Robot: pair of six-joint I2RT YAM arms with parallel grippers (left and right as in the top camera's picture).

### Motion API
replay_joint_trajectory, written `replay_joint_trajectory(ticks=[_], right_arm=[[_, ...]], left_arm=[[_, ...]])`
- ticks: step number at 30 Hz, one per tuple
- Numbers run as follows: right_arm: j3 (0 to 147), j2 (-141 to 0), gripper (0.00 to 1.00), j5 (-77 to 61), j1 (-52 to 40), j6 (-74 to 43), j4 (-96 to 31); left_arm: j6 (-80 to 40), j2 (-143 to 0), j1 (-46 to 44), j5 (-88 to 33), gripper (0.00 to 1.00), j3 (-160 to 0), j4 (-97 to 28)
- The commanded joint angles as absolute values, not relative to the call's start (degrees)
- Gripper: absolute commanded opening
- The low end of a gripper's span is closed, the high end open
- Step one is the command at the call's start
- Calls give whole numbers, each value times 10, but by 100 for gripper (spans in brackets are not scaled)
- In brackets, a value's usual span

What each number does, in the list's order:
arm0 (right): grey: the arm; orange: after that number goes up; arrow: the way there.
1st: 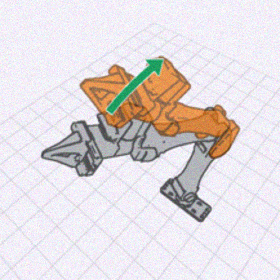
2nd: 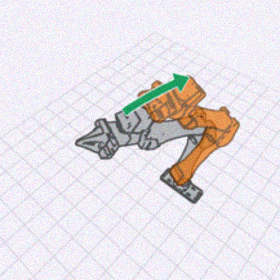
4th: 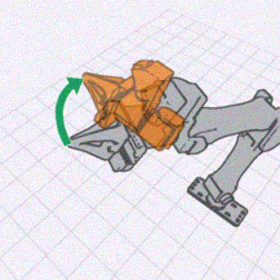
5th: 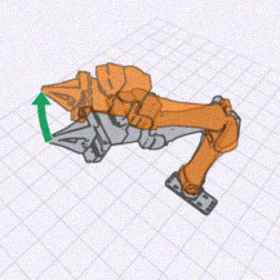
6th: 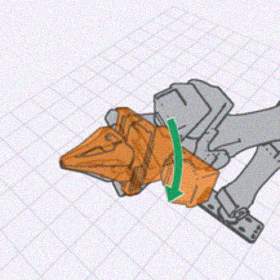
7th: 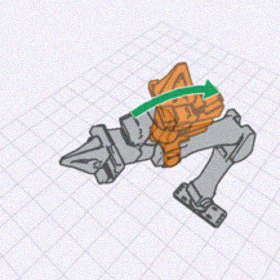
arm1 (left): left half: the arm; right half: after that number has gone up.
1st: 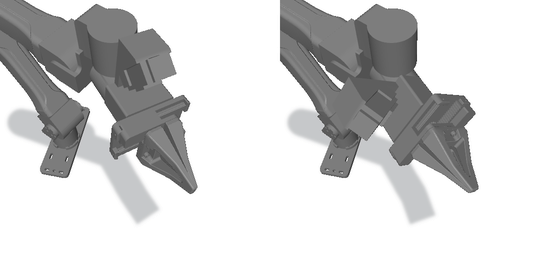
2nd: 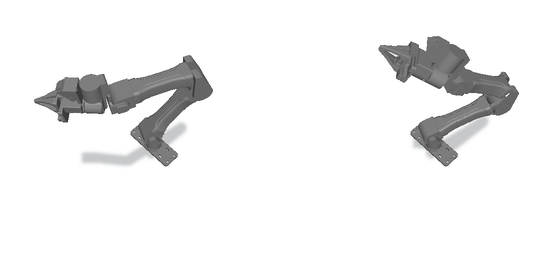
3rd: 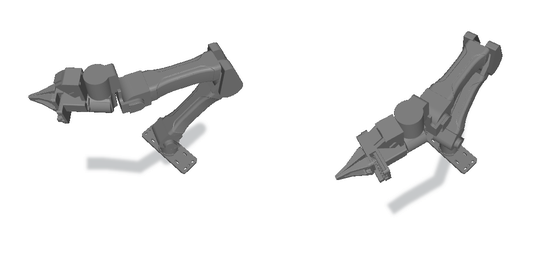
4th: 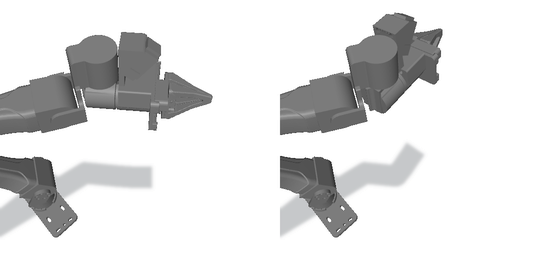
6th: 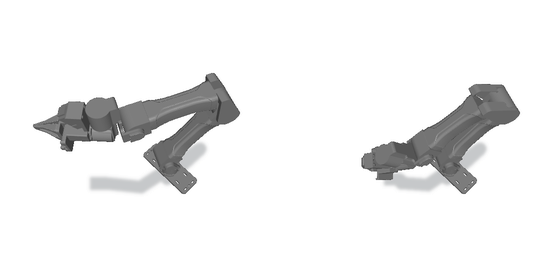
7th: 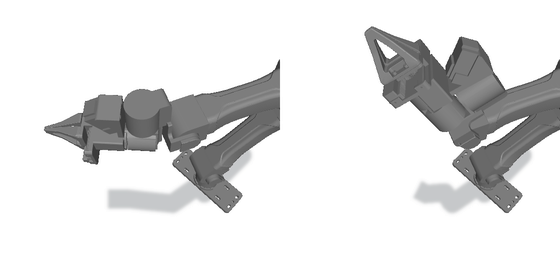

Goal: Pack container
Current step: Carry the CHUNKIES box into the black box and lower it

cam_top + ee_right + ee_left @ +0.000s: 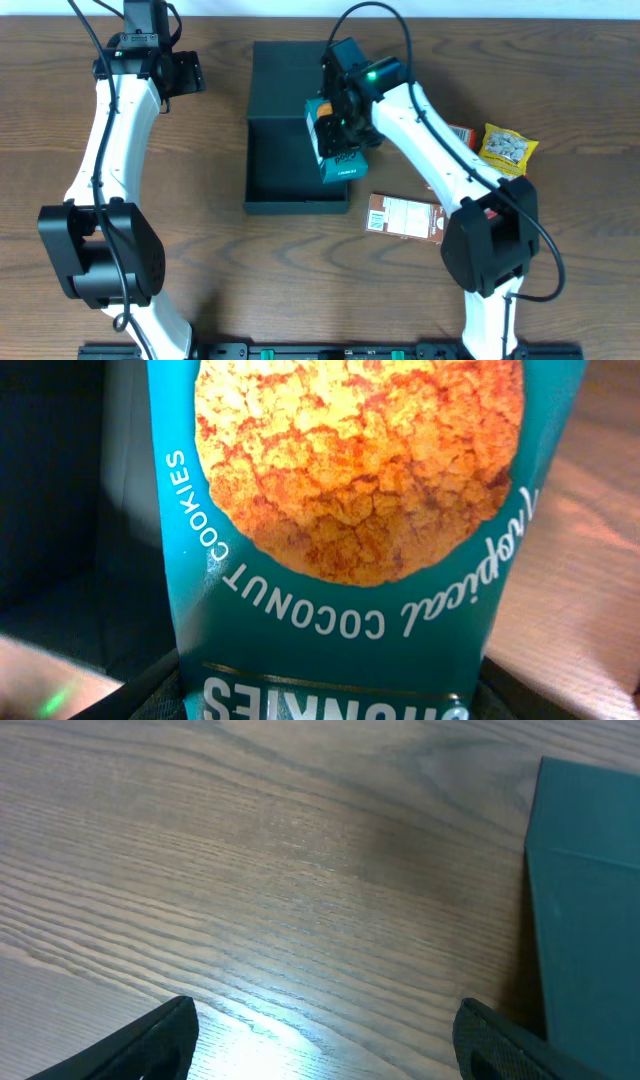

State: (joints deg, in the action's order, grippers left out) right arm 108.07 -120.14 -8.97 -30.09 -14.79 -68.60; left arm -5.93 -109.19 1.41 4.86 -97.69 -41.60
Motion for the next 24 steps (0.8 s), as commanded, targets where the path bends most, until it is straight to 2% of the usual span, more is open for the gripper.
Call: replay_joint_trajectory(ticks=[1,24], right_arm=[[1088,-1202,63,-105,-321,-163,-703],[1088,-1202,63,-123,-342,-263,-729]], left_arm=[[-51,-1089,17,48,83,-984,-418],[-51,-1089,16,43,83,-984,-422]])
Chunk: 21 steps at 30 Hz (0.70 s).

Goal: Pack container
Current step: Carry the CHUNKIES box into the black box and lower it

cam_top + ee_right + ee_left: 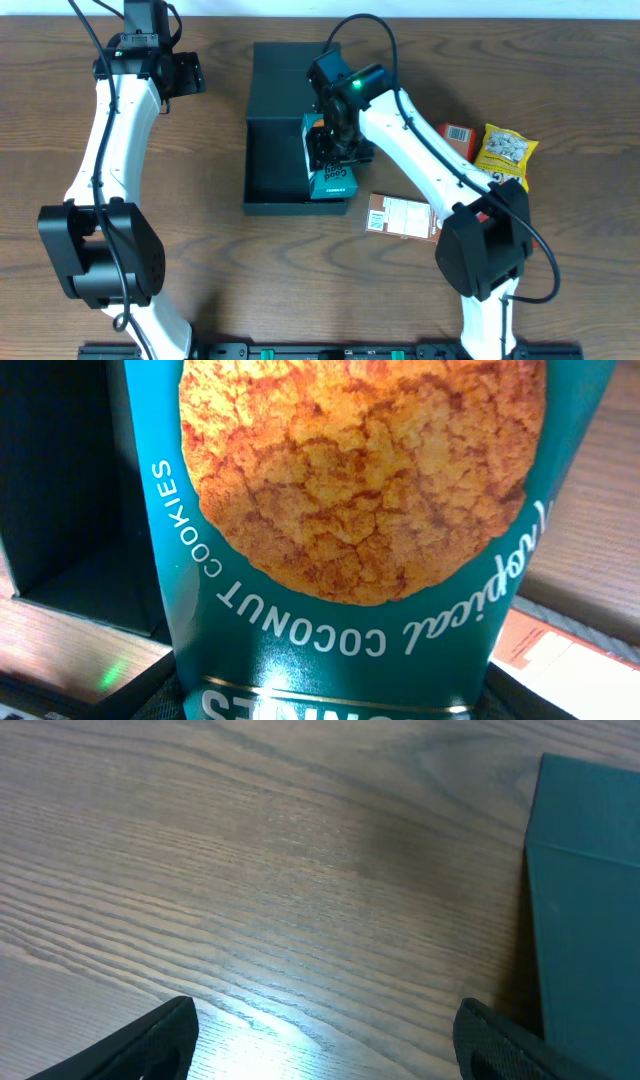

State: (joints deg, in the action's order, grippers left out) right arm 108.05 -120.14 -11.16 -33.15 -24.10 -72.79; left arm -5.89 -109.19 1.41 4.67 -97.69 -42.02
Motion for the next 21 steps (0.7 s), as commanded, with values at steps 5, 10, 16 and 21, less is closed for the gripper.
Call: replay_joint_trajectory(ticks=[5,10,16,21], right_arm=[[1088,-1202,63,-91,-350,-279,-726],[1087,-1203,76,-50,-353,-294,-715],[1087,-1203,88,-47,-354,-296,-691],[1087,-1203,88,-45,-354,-295,-688]], left_arm=[[-51,-1089,16,43,83,-984,-422],[-51,-1089,16,43,83,-984,-422],[-51,-1089,16,31,83,-984,-425],[-51,-1089,16,31,82,-984,-425]])
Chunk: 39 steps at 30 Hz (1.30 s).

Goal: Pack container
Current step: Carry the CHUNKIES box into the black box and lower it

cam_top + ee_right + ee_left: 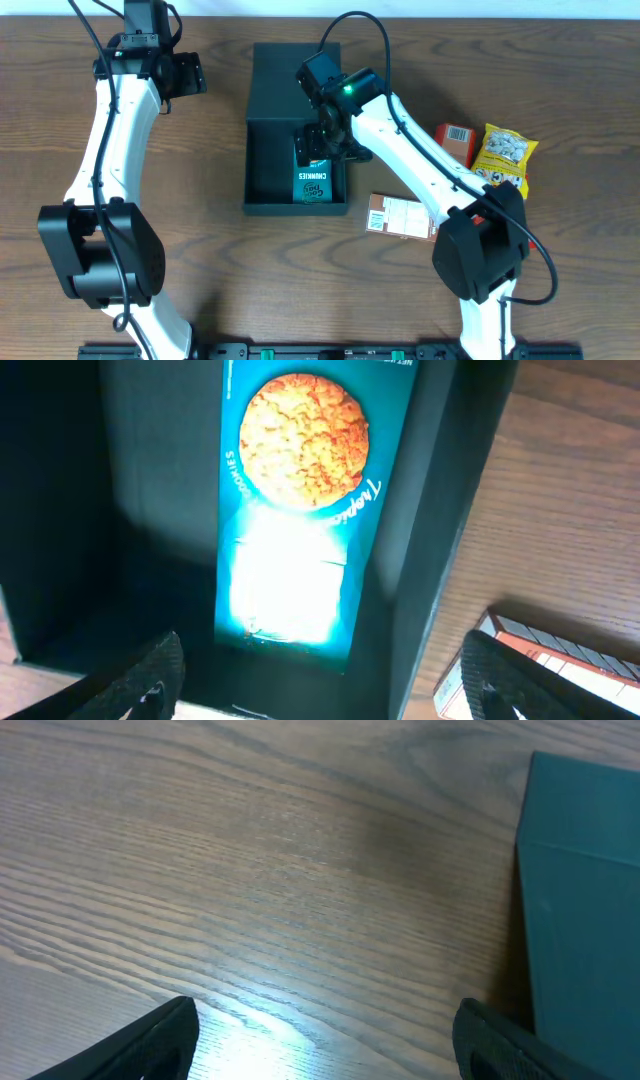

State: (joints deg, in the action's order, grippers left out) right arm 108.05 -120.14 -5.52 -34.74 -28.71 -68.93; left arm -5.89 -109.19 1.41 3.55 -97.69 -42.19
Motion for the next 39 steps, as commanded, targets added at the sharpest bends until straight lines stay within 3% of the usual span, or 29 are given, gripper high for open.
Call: replay_joint_trajectory(ticks=[1,3,5,8,11,30,39], right_arm=[[1087,-1203,88,-45,-354,-295,-688],[1087,-1203,85,-48,-354,-285,-688],[1087,-1203,74,-59,-357,-266,-683],[1087,-1203,21,-76,-365,-222,-660],[1087,-1213,3,-73,-379,-179,-624],[1087,-1305,1,-87,-411,-128,-557],[1087,-1313,1,-11,-401,-178,-588]], left_arm=[[-51,-1089,16,31,83,-984,-425],[-51,-1089,16,31,82,-984,-425],[-51,-1089,16,31,82,-984,-424],[-51,-1089,16,31,82,-984,-424],[-51,-1089,16,31,82,-984,-424],[-51,-1089,20,32,83,-984,-433],[-51,-1089,20,32,83,-984,-435]])
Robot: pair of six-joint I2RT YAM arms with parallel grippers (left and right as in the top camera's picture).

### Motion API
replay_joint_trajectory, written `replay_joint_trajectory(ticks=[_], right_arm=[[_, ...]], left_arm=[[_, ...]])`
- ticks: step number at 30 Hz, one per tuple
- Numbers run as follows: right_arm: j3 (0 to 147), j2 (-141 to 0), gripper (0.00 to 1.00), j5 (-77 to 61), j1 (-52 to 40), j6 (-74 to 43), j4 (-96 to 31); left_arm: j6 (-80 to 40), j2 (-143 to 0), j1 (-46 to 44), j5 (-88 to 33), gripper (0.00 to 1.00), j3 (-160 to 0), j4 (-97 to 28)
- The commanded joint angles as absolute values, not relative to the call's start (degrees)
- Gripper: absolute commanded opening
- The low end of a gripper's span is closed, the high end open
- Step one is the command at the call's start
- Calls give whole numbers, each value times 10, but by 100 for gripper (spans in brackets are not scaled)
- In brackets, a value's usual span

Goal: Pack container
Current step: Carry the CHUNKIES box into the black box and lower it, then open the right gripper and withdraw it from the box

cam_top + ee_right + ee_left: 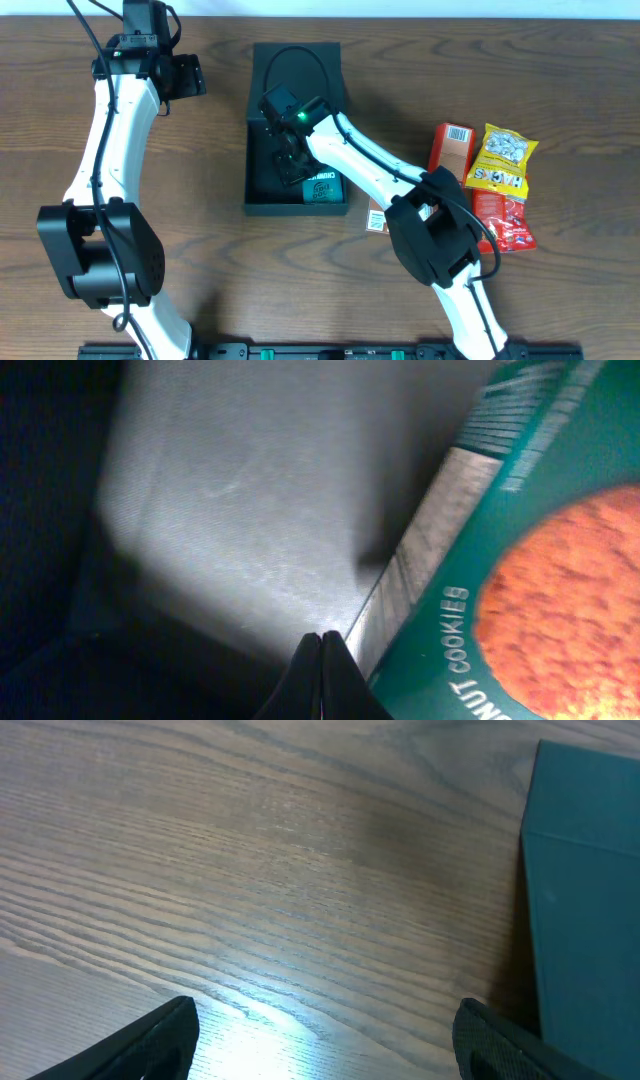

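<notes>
A dark box (262, 204) lies open in the middle of the table, its lid (300, 62) folded back. A teal coconut cookie box (322, 187) lies flat inside at the front right. Down inside the container, my right gripper (290, 166) is shut and empty, its closed fingertips (322, 660) against the left edge of the cookie box (520, 560). Far off at the back left, my left gripper (178, 75) hangs open over bare wood, its fingers (165, 1035) wide apart.
At the right lie an orange box (452, 145), a yellow snack bag (502, 158) and a red packet (505, 220). A brown flat box (377, 218) lies in front of the container, mostly under my right arm. The container's lid edge (590, 900) shows in the left wrist view.
My right gripper was open above the cookie box lying in the container. Now it is shut, lower and further left, its tips at the box's left edge. The cookie box sits slightly askew.
My right gripper held the cookie box upright at the container's right wall. It then had it lower over the front right corner. Then the box lay flat inside with the gripper open above. Now the shut fingers touch its left edge. The left arm has stayed still.
</notes>
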State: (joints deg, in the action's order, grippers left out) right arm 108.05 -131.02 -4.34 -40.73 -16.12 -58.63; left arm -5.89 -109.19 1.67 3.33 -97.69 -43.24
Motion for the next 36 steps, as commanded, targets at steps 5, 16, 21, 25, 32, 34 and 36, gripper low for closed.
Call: replay_joint_trajectory(ticks=[5,16,21,25,32,34,36], right_arm=[[1087,-1313,1,-2,-398,-195,-598],[1105,-1295,1,-50,-395,-195,-612],[1145,-1213,1,-18,-368,-149,-648],[1144,-1137,2,-4,-322,-71,-668],[1144,-1087,2,60,-250,2,-749],[1144,-1087,2,60,-232,25,-763],[1144,-1087,2,57,-216,41,-771]], left_arm=[[-51,-1089,20,31,83,-984,-437],[-51,-1089,20,31,82,-984,-440],[-51,-1089,20,31,82,-984,-445],[-51,-1089,20,31,82,-984,-450],[-51,-1089,20,31,82,-984,-452],[-51,-1089,20,31,82,-984,-452],[-51,-1089,20,31,82,-984,-449]])
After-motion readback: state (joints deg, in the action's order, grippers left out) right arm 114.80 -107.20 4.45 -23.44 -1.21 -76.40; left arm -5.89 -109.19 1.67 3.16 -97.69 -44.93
